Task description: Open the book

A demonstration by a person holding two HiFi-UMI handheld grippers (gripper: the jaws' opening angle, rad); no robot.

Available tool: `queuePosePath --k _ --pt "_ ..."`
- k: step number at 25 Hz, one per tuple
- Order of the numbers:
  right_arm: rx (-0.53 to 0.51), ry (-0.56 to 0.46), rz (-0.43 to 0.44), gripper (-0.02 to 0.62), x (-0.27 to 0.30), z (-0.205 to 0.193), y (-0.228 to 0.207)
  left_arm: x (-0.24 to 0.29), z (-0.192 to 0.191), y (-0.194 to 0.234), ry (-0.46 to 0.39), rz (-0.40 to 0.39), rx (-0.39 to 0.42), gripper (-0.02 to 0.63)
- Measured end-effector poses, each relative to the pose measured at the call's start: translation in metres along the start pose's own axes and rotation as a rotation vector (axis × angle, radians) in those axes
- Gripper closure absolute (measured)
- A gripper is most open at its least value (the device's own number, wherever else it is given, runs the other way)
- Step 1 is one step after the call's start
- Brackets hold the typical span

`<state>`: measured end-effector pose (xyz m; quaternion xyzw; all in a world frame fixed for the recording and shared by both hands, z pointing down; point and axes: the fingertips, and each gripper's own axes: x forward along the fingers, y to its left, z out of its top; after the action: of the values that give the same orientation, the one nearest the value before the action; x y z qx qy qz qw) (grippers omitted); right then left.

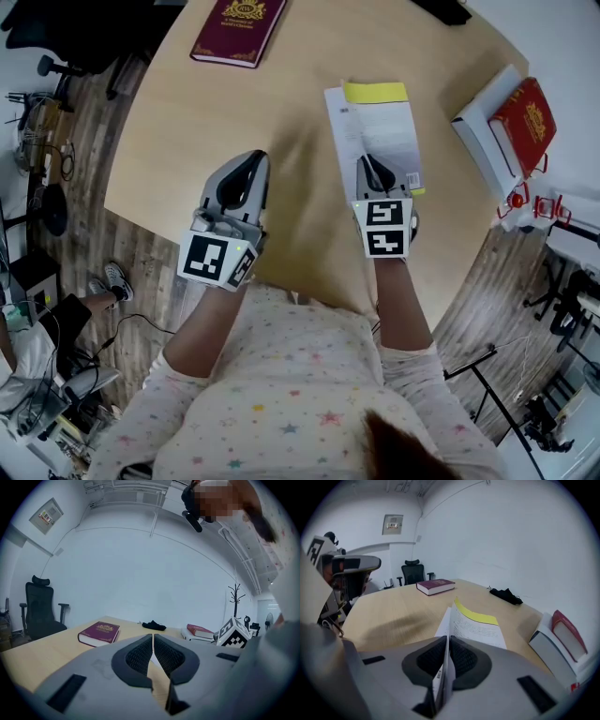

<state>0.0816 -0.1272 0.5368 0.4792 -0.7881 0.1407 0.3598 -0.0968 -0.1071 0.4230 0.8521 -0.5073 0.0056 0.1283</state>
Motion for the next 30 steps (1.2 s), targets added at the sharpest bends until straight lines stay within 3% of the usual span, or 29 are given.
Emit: queuePosePath --k 6,30 --pt "0.145 -0.043 0.037 0.583 -0.009 0.004 -0.014 -0.001 0.003 -0.002 0.000 -0.003 0.003 0.584" --pt "0.202 -0.119 -0.058 0.583 -0.044 0.008 -0.086 0.013 0.020 -0.013 -0.015 -0.020 0.031 0.584"
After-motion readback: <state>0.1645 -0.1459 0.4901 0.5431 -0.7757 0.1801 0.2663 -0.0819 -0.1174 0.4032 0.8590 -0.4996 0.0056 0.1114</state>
